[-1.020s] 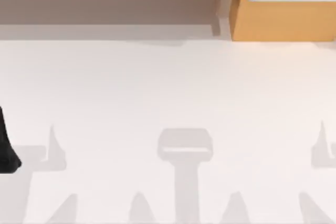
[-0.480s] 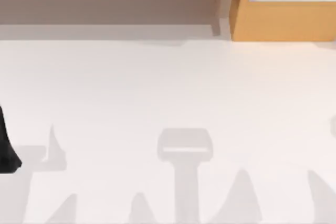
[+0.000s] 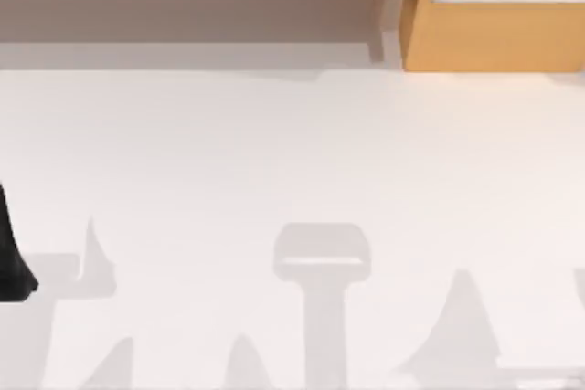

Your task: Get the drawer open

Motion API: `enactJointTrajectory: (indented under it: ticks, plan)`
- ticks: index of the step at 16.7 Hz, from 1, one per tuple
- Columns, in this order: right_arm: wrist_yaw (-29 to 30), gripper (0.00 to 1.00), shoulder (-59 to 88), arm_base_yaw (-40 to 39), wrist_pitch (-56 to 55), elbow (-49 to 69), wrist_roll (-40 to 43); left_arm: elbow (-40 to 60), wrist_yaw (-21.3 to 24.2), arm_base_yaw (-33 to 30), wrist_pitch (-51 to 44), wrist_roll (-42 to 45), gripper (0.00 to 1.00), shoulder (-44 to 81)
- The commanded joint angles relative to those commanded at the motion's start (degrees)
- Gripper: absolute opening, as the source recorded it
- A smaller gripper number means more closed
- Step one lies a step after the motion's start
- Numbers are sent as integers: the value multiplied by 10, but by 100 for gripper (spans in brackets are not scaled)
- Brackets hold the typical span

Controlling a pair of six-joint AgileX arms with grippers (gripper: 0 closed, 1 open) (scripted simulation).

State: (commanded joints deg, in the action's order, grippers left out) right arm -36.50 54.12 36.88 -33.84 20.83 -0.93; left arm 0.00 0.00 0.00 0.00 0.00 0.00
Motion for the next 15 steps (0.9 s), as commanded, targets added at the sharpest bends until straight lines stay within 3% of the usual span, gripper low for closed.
enactJointTrajectory:
  ticks: [8, 11, 15]
  plan:
    - [29, 100, 35, -15, -22, 16, 38, 0, 0, 0, 0, 0, 100, 0]
    - [86, 100, 123, -52, -69, 54, 129, 0, 0, 0, 0, 0, 100, 0]
    - [186, 100, 290, -136, -153, 123, 319, 0, 0, 0, 0, 0, 100, 0]
